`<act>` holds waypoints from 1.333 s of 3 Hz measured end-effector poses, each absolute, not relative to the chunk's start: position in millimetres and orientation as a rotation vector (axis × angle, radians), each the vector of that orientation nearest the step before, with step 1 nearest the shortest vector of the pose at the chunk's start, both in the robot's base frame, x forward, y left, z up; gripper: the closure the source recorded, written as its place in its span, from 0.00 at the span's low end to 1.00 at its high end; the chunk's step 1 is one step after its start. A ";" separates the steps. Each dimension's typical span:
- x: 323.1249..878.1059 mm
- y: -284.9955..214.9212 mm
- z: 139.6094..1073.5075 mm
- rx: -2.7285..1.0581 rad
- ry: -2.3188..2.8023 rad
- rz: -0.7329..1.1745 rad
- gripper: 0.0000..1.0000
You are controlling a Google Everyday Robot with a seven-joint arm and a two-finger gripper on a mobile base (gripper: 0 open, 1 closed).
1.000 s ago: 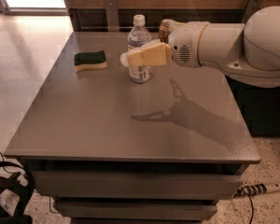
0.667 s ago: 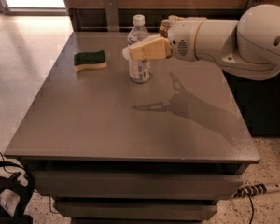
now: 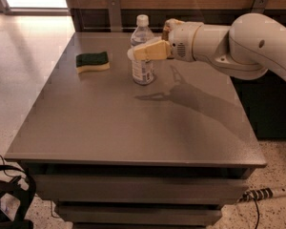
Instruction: Knock blue plastic bottle over
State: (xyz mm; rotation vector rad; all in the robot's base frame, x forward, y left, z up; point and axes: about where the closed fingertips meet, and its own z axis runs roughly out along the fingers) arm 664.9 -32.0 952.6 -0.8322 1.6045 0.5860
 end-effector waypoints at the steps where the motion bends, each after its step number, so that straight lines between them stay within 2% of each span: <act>1: 685.2 -12.1 926.1 -0.826 1.595 0.644 0.00; 2: 693.4 4.5 908.0 -0.816 1.585 0.697 0.00; 3: 694.2 8.6 904.9 -0.816 1.584 0.707 0.13; 4: 693.8 11.6 905.1 -0.820 1.582 0.711 0.37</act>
Offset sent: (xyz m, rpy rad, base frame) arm 0.0400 0.0512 -0.0680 0.1216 0.0548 0.0748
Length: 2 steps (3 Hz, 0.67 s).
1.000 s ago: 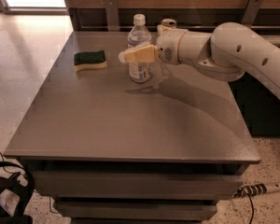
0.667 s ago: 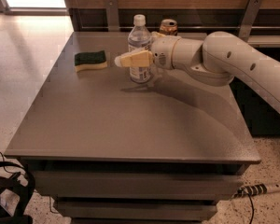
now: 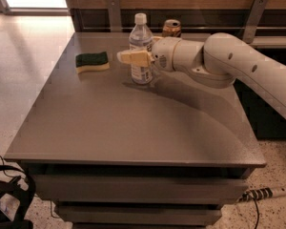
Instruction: Knock blue plastic bottle over
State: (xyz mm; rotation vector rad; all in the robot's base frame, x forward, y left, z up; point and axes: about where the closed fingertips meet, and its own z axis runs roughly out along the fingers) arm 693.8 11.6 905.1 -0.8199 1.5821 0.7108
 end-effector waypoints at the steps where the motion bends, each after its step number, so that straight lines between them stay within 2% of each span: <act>1: 693.3 14.1 905.3 -0.823 1.581 0.714 0.59; 2: 692.8 16.4 906.5 -0.830 1.581 0.715 0.91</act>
Offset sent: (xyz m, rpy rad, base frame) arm -0.0004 0.0023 0.0001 0.0004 0.0000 0.0035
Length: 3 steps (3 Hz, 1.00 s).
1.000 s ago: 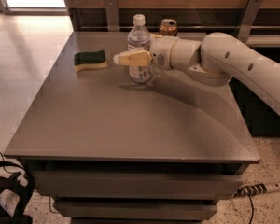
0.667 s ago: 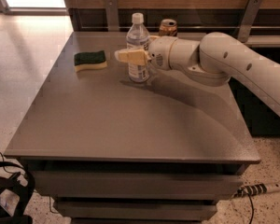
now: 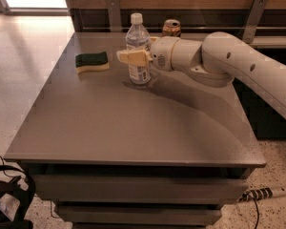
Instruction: Knock blue plastic bottle over
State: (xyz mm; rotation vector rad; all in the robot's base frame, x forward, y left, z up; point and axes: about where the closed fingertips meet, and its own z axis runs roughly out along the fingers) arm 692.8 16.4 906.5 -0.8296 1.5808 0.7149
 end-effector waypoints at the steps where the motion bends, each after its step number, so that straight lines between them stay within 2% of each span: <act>1: 693.3 8.4 920.7 -0.875 1.603 0.683 1.00; 2: 691.2 3.8 946.4 -0.965 1.637 0.628 1.00; 3: 685.3 -22.9 949.8 -1.056 1.759 0.537 1.00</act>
Offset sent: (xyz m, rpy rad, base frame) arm 0.0060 -0.0594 0.0626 -0.3407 0.0465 0.0131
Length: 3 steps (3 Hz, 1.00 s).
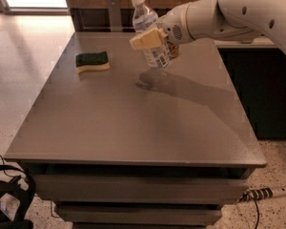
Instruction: Knock blue plastic bottle over
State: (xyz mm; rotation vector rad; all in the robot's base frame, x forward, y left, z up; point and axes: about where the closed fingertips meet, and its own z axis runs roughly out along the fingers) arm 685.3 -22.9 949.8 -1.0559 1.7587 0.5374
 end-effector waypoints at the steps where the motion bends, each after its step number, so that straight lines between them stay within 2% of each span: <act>1: 668.4 -38.5 931.8 -1.106 1.876 0.488 1.00; 3: 649.1 -39.1 882.9 -1.224 2.060 0.403 1.00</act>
Offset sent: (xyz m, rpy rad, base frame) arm -0.0436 -0.0379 -0.0622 -0.2714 0.2109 -0.0623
